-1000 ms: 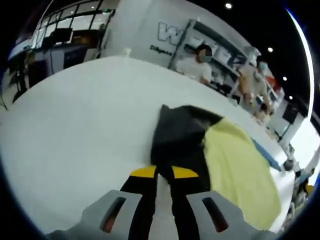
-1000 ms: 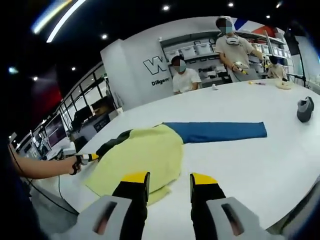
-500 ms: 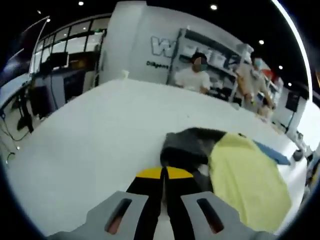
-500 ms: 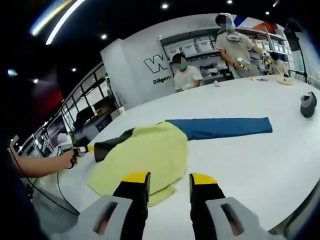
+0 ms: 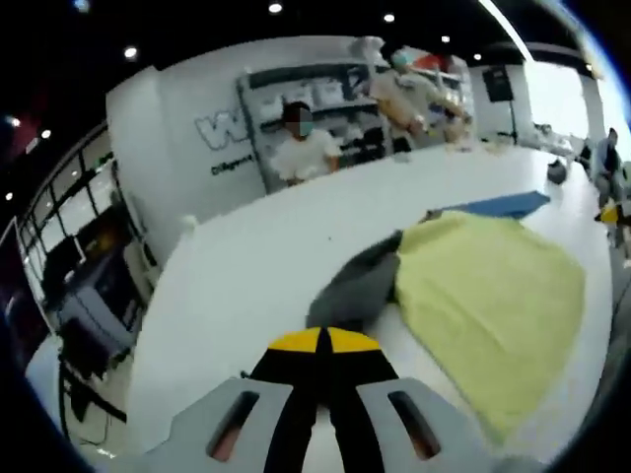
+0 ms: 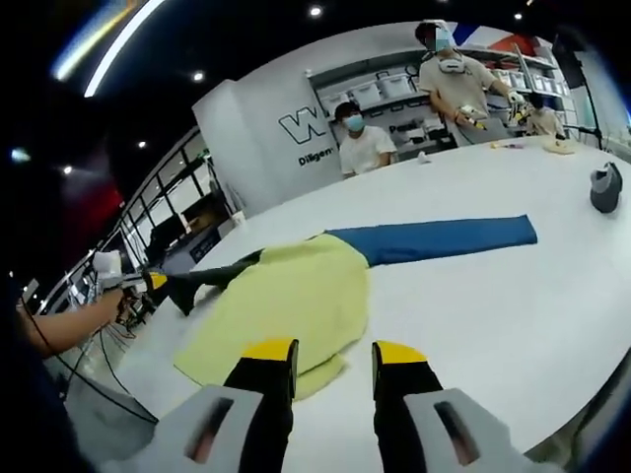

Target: Fold the garment on the visible template until the final outline fits inside the template.

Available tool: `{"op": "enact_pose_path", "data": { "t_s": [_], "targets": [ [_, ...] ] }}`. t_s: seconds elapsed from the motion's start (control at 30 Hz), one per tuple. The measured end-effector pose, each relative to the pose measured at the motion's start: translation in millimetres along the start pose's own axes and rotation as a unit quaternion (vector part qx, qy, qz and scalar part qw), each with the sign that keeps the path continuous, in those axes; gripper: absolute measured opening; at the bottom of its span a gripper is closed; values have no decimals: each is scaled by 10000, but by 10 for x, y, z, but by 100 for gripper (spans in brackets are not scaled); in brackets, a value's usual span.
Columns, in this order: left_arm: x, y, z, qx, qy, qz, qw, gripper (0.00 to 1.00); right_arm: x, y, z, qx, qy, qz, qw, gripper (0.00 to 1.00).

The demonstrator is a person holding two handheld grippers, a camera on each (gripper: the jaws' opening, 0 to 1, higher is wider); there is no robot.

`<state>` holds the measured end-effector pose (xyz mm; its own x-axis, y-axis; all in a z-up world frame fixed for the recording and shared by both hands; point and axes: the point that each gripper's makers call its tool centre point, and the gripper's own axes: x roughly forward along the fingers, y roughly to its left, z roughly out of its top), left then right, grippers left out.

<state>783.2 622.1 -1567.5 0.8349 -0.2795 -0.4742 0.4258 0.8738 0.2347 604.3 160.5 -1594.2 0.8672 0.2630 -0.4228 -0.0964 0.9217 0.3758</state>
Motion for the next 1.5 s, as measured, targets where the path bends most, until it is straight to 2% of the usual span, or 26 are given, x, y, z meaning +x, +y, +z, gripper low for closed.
{"op": "enact_pose_path", "data": {
  "t_s": [0.03, 0.07, 0.13, 0.17, 0.3, 0.37, 0.4, 0.47, 0.57, 0.63, 0.73, 0.77, 0.87, 0.97, 1.07, 1.2, 1.23, 1.33, 1.4, 1.5],
  "targets": [
    [-25, -82, -67, 95, 85, -63, 9999, 0, -4, -18, -12, 25, -11, -9, 10000, 26],
    [-37, -195, -242, 237, 227, -187, 9993, 0, -13, -34, -30, 53, -18, -18, 10000, 26],
    [-129, -447, -388, 134, 367, -367, 9986, 0, -23, -46, -55, 90, -1, -36, 10000, 26],
    [-166, -664, -578, 50, 535, -613, 9967, 0, -26, -53, -68, 109, 8, -41, 9999, 26],
    [-259, -978, -757, 121, 705, -894, 9934, 1, -26, -65, -66, 128, 3, -45, 9999, 26],
    [-281, -1032, -820, -104, 681, -903, 9935, 1, -29, -61, -58, 129, -13, -43, 9999, 26],
    [-331, -1054, -809, -416, 608, -869, 9935, 1, -29, -69, -44, 124, -36, -51, 9999, 26],
    [-382, -1005, -809, -608, 566, -710, 9940, 1, -30, -69, -38, 126, -46, -50, 9999, 26],
    [-512, -824, -789, -1094, 376, -222, 9930, 1, -33, -81, -48, 140, -39, -72, 9999, 26],
    [-586, -590, -834, -1334, 327, 204, 9903, 2, -35, -82, -62, 145, -27, -77, 9999, 26],
    [-649, -375, -933, -1466, 397, 554, 9868, 9, -37, -82, -73, 148, -19, -81, 9999, 26],
    [-672, -250, -1056, -1551, 567, 705, 9838, 10, -36, -80, -78, 151, -18, -78, 9999, 26],
    [-631, -110, -1156, -1577, 646, 739, 9826, 10, -41, -73, -95, 144, 5, -80, 9999, 26],
    [-536, -5, -1172, -1656, 632, 793, 9810, 15, -45, -69, -99, 127, 25, -87, 9999, 26],
    [-415, -35, -1189, -1639, 774, 754, 9805, 19, -46, -80, -88, 113, 19, -101, 9999, 26],
    [-288, -62, -1210, -1810, 861, 686, 9773, 20, -47, -91, -80, 103, 11, -108, 9999, 26],
    [-243, -50, -1231, -1843, 899, 684, 9764, 19, -48, -90, -80, 97, 11, -108, 9999, 26],
    [-268, -105, -1276, -1946, 994, 652, 9737, 2, -55, -92, -84, 84, 16, -105, 9999, 26],
    [-273, -84, -1260, -2037, 1034, 745, 9707, 1, -56, -104, -84, 67, 14, -113, 9999, 27],
    [-296, -19, -1183, -2177, 899, 826, 9683, 1, -61, -117, -89, 90, 10, -117, 9999, 26]
  ]
}}
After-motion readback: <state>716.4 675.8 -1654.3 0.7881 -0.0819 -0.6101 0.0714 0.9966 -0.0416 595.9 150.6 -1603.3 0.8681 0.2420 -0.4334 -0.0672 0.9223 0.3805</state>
